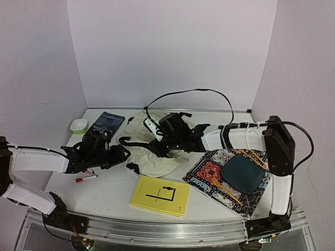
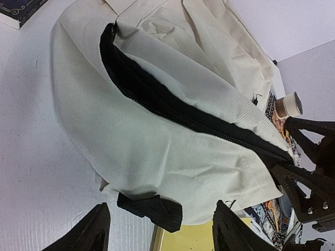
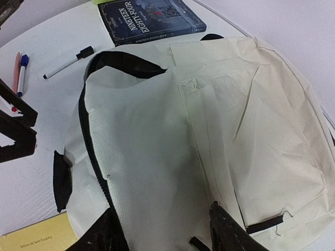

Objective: Pack the student bag
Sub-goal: Pick up the largest pocket of the bag from the student bag.

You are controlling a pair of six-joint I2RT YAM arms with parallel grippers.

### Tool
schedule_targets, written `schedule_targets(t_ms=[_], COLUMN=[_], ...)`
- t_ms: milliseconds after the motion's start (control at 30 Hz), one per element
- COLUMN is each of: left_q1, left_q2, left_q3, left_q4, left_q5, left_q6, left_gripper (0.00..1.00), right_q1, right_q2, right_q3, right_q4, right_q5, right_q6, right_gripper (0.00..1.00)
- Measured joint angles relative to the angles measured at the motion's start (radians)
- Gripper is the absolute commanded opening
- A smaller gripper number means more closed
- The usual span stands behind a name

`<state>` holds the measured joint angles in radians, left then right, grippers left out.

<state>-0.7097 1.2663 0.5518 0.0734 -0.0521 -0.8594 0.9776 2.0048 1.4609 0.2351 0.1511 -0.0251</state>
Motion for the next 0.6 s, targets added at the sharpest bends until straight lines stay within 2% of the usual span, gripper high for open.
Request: schedule_targets(t_ms=[67,200,267,433,600], left_q1=[0.000,0.004,0.010,0.038,0.052], left_q2=[0.000,0.011,0.026,0.054,0.064], left_q3=[0.000,0.007,0.018,0.060,0.113], left_q4=[0.000,0.000,-0.001,-0.002,0.006], left_q5=[-0.001,-0.002,-0.003,-0.003,-0.005], left_q6=[0.000,0.000,-0.001,-0.007,-0.020], left_gripper=[0.69,0.71,0.74,0.81,0.83], right_q1=[-0.004,-0.021,-0.033,-0.056,-0.061], right_q2=[-0.011,-0.030,-0.034,-0.035,-0.035], right_q3=[0.000,-0.001,-0.002,-0.008,-0.010], right_q4=[-0.003,-0.004,-0.003,-0.004,-0.004], right_q5=[0.001,0.003,0.000,-0.004,-0.008], right_q6=[0.000,0.010,0.014,0.016,0.017], right_gripper=[0.41,0.15,0.07,0.01,0.00])
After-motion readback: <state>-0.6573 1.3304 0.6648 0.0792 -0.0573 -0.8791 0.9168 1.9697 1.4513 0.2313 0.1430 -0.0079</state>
